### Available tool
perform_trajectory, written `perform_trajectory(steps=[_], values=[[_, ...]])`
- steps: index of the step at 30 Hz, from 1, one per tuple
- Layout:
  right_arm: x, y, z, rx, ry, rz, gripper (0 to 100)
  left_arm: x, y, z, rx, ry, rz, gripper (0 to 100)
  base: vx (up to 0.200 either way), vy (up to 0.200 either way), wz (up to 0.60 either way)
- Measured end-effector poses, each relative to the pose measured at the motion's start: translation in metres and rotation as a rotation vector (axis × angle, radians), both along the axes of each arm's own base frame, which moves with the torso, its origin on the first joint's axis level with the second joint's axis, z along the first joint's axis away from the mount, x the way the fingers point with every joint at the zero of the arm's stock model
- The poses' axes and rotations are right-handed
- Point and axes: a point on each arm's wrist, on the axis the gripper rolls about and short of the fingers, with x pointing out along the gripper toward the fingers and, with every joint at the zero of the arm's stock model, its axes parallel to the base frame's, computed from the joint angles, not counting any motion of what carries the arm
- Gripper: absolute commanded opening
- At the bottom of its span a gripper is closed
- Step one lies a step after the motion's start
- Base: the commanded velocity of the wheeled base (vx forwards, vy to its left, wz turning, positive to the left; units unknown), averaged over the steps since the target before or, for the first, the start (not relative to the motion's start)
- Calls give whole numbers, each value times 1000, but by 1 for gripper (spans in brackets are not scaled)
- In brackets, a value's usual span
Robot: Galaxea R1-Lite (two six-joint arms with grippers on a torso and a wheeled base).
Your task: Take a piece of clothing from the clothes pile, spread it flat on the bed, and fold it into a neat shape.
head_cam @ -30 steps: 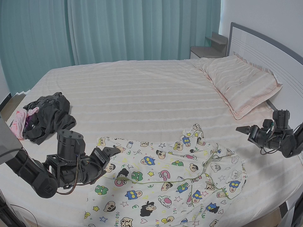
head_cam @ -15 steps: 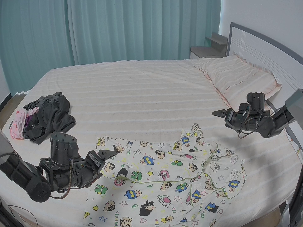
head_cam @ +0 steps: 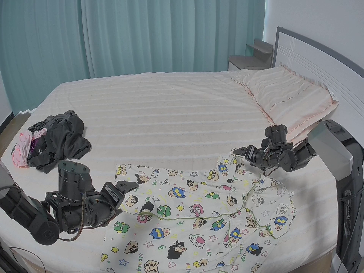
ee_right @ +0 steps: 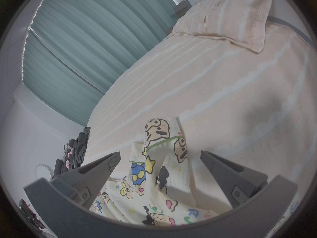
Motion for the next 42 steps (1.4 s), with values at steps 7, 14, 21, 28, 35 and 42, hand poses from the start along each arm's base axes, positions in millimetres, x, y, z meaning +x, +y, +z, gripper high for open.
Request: perform_trajectory(steps=[7,14,21,28,35,42], values=[[13,12,-9,-3,28,18,100,0,0,0,-2,1,1,100,0,0,0],[17,24,-18,-3,34,26,0,0,0,0,-2,0,0,100,0,0,0],[25,8,-14,10,19,-47,0,0,0,-1,0,2,0,100,0,0,0],[32,-7,6,55,-50,-100,0,0,0,-1,0,2,0,100,0,0,0],[39,-14,17,53,-129,-148,0,0,0,-1,0,2,0,100,0,0,0],[44,-15,17,50,-189,-170,100,0,0,-1,0,2,0,100,0,0,0]])
